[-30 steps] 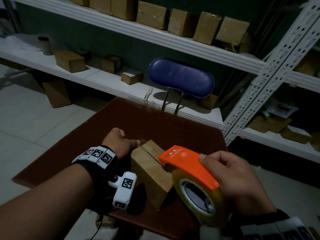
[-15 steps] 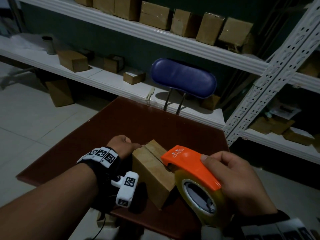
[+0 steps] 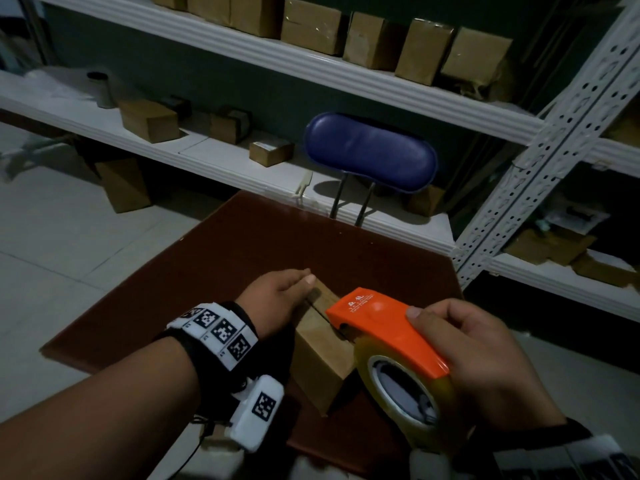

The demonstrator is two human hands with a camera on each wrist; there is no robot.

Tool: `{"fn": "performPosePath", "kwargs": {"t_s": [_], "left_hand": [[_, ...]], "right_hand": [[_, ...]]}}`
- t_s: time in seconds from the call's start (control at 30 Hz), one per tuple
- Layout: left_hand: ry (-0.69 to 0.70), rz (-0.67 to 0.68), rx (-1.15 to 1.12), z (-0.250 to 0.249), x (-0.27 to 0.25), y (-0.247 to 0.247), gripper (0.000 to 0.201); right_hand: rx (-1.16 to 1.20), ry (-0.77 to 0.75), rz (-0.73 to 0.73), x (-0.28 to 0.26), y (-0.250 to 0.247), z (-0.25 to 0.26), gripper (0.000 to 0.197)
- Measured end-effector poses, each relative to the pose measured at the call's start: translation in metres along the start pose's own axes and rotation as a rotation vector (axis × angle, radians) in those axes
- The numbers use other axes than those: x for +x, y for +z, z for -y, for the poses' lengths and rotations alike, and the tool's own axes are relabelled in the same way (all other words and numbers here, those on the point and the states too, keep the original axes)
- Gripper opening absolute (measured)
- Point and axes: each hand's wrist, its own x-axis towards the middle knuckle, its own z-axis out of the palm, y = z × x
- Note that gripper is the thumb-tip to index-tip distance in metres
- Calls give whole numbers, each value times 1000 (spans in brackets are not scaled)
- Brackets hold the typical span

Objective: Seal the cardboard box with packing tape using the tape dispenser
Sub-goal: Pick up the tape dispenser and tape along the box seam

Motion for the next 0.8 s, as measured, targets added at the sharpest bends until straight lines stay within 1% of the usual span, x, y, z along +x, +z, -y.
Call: {"fn": "performPosePath", "kwargs": {"t_s": [0.1, 0.17, 0.23, 0.27, 0.37, 0.43, 0.47, 0.5, 0.57, 0.67, 0.8], "left_hand": [[-11, -44, 76, 2, 3, 4, 44], [14, -60, 196, 2, 3, 6, 51], [45, -85, 317, 3, 3, 9, 56], [51, -99, 340, 4, 3, 9, 57], [42, -102, 340, 3, 4, 10, 57], [31, -104, 314, 2, 3, 10, 52], [29, -111, 295, 1, 3, 10, 48], [28, -119, 280, 1, 3, 10, 45], [39, -126, 281, 2, 3, 10, 44], [59, -129, 339, 2, 3, 13, 45], [50, -120, 394, -1, 2, 15, 47]], "right_hand": [[25, 12, 15, 3, -1, -2, 30], [37, 21, 27, 4, -2, -3, 32], [61, 15, 55, 3, -3, -3, 30], [82, 10, 80, 2, -3, -3, 27], [90, -11, 145, 0, -7, -4, 19], [59, -29, 167, 1, -9, -7, 27], [56, -35, 167, 1, -10, -8, 30], [64, -35, 165, 1, -9, -9, 28], [85, -25, 155, 0, -7, -9, 14], [90, 1, 156, -1, -7, -9, 16], [67, -4, 142, -1, -8, -10, 16]]}}
